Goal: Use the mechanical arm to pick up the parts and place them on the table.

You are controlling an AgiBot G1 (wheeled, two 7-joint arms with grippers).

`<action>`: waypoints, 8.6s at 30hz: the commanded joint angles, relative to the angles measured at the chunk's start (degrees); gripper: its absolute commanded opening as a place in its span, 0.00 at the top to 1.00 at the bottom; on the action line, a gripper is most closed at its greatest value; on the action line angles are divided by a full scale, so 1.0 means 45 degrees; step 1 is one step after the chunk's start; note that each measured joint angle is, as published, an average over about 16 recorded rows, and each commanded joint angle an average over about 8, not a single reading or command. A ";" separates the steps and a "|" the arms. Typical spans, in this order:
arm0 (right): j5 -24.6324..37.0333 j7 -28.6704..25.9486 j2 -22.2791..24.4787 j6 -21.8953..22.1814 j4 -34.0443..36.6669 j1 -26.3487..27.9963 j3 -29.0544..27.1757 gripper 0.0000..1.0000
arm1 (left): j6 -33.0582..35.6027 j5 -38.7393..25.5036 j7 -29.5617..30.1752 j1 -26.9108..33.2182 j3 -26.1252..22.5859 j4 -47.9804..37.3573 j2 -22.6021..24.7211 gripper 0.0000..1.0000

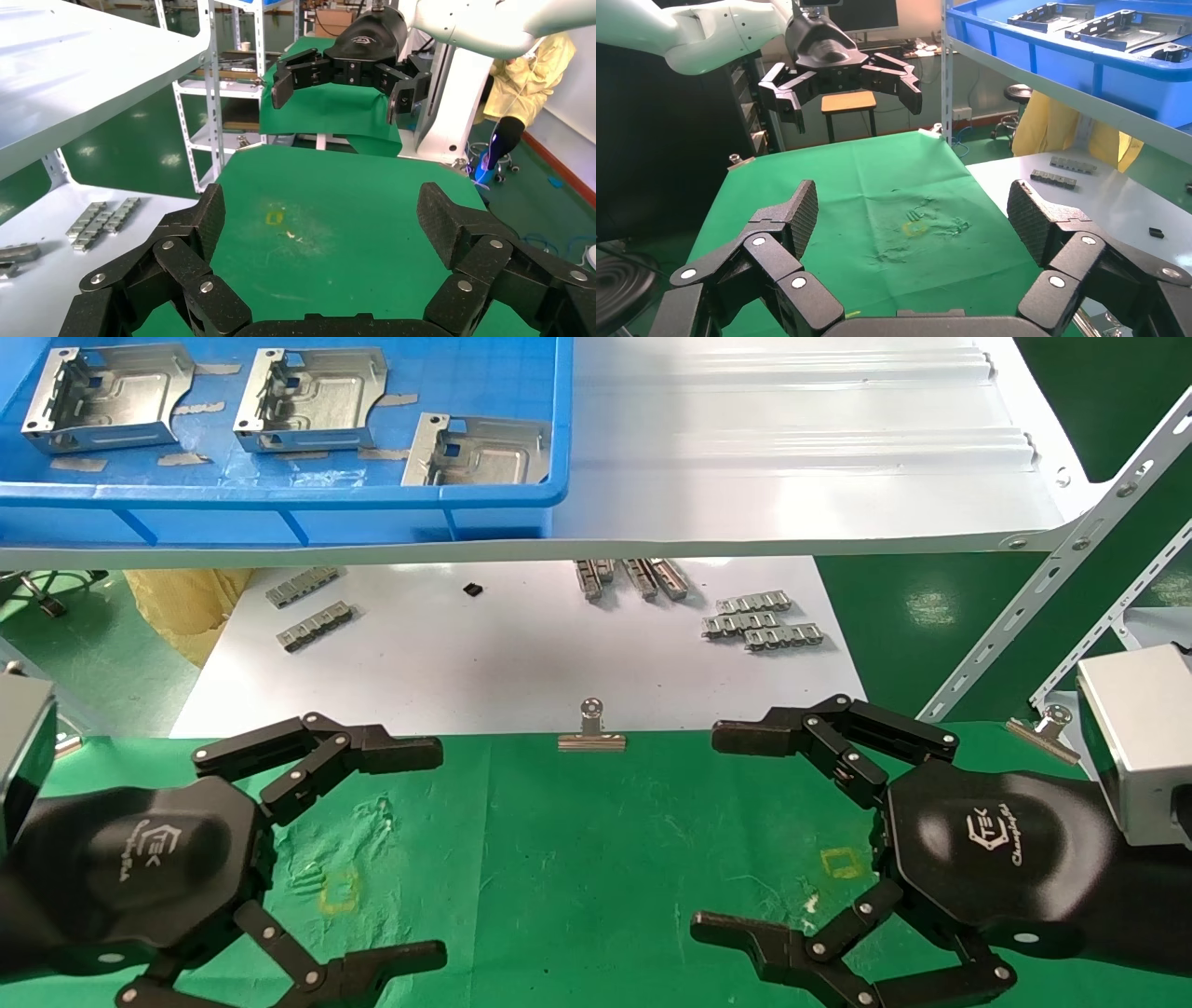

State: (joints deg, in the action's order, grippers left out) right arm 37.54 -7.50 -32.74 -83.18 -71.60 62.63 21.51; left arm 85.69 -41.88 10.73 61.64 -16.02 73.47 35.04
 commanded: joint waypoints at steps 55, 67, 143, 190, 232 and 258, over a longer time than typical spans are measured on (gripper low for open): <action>0.0000 0.0001 0.0000 0.0000 0.0001 0.0001 0.0001 1.00 | -0.1560 -0.4577 -0.0265 0.8154 -0.1544 -0.7192 0.2790 0.00; -0.0001 0.0001 0.0000 0.0000 0.0001 0.0001 0.0001 0.93 | -0.4956 -0.7054 -0.1308 1.1335 -0.2418 -1.3005 0.4559 0.00; -0.0003 0.0003 0.0002 0.0001 0.0001 0.0002 0.0005 0.00 | -0.5781 -0.7835 -0.2002 1.2407 -0.2892 -1.6485 0.5129 1.00; -0.0005 0.0004 0.0002 0.0002 0.0001 0.0003 0.0008 0.00 | 0.1461 -0.2418 -0.5236 0.9799 -0.4029 -0.7736 0.2685 1.00; -0.0006 0.0005 0.0003 0.0003 0.0001 0.0003 0.0010 0.00 | 0.0873 -0.3683 -1.0388 0.8891 -1.2094 -1.1821 0.2496 0.51; -0.0007 0.0006 0.0004 0.0003 0.0001 0.0004 0.0011 0.00 | 0.1317 -0.0147 -0.9211 0.7790 -1.1232 -1.1797 0.2000 0.00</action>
State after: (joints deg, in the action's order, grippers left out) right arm 37.51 -7.47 -32.72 -83.16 -71.60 62.64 21.55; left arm 91.64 -43.21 -31.24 96.85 -66.83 19.91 44.40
